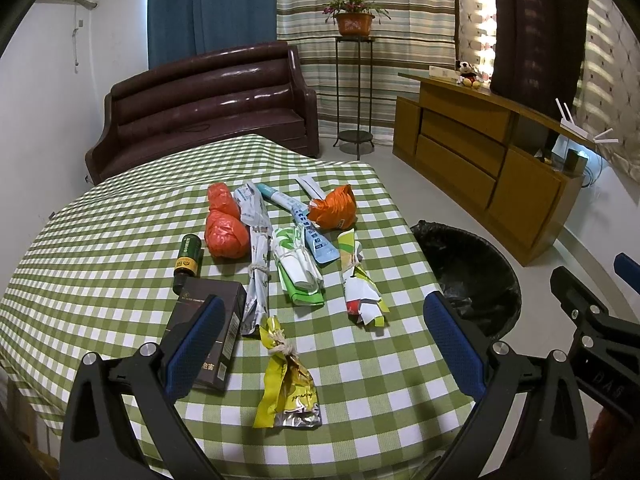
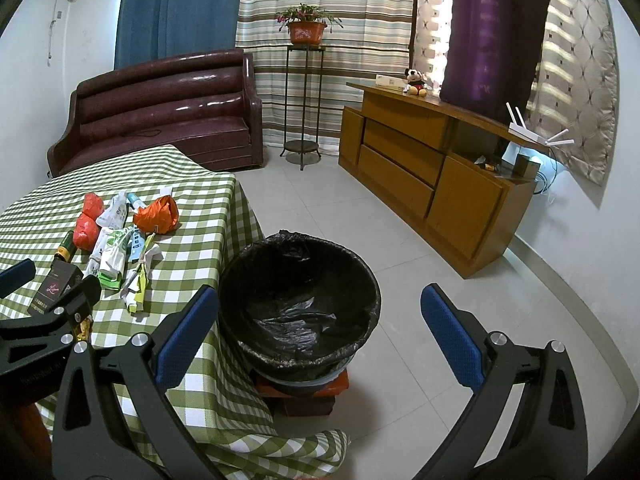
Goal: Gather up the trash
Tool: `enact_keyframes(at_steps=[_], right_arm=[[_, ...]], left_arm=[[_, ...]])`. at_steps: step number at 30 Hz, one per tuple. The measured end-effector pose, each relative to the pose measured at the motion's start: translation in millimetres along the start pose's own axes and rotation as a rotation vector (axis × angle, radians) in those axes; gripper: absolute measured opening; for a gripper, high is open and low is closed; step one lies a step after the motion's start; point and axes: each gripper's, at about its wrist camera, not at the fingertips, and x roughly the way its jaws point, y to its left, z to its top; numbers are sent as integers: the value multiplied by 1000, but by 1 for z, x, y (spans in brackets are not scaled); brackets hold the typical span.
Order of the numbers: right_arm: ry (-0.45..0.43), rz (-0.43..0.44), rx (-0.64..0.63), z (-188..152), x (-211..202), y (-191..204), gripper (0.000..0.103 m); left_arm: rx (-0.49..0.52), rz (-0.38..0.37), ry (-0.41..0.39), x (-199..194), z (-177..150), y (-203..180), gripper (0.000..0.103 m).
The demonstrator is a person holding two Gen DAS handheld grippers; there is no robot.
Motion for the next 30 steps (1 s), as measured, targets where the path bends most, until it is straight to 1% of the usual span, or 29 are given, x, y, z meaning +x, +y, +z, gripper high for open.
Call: enact_keyframes(at_steps=[1, 10, 11, 21, 23, 30], right_arm=[[0, 0, 0, 0, 0, 0, 99], [1, 0, 1, 0, 0, 0, 99], [1, 0, 1, 0, 0, 0, 99], [1, 0, 1, 0, 0, -2, 99], [1, 1, 1, 0, 0, -2, 99], [2, 0, 2, 0, 0, -2, 99]], left_arm=[[-1, 4, -1, 3, 0, -4, 97], [1, 3, 1, 0, -1, -3, 97], [2, 5, 1, 6, -2, -4, 96], [1, 3, 5, 3, -5, 5, 97], [4, 7, 5, 5, -3, -5, 96], [5, 7, 5, 5, -4, -5, 97]])
